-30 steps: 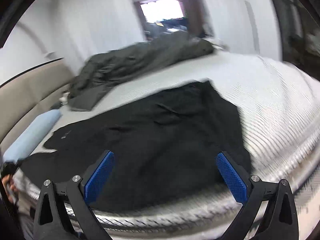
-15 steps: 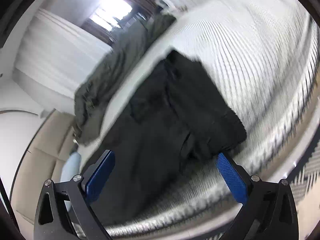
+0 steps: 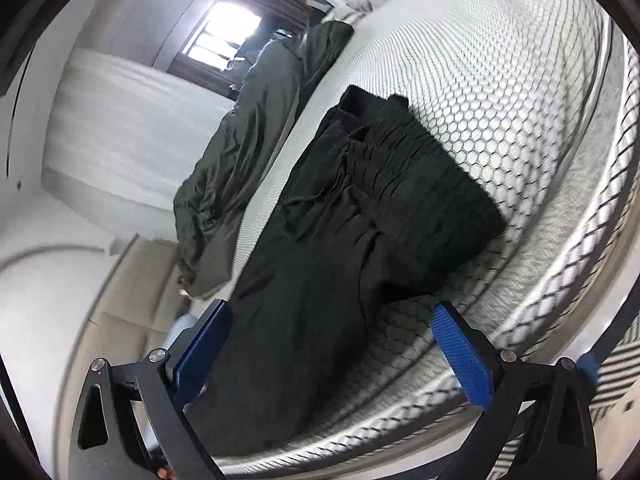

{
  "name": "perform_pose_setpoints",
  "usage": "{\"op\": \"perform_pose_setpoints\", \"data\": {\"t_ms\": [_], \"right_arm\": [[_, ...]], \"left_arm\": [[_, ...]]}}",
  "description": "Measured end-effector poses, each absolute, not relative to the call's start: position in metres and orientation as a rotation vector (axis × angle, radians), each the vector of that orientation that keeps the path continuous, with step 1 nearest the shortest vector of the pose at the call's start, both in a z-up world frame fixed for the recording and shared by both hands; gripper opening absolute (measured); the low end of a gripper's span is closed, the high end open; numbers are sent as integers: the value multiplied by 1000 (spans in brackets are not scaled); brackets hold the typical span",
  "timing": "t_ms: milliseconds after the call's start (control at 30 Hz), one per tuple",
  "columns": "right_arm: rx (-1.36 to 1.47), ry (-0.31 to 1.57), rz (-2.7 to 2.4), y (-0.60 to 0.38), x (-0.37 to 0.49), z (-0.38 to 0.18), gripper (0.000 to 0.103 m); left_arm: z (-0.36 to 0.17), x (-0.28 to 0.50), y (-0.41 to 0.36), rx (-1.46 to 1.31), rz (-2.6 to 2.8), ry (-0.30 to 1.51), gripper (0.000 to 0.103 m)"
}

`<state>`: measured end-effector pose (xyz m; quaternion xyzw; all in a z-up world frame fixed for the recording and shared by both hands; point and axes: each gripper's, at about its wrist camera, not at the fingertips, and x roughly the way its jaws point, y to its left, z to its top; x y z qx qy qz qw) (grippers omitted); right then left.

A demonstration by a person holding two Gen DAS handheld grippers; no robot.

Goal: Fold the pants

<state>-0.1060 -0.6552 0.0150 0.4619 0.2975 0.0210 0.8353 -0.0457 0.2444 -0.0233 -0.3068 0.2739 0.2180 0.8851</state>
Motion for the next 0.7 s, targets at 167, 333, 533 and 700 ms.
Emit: {"op": "perform_pose_setpoints", "data": {"t_ms": [167,333,533,700], "right_arm": [[1088,622,-84,-671,-80,8,60],[952,511,-92,-673,-86,40,11],[1021,641,-185,-695,-100,-7,11],[942,560,-155,-681,-108,24,10]], "left_arm": [[-26,-44,245,-644,445,583,0],[-30,-48,250,-680,398,588,0],[-47,-40,251,-718,386,671,0],[-39,-51,250,-754,344,611,0]]}}
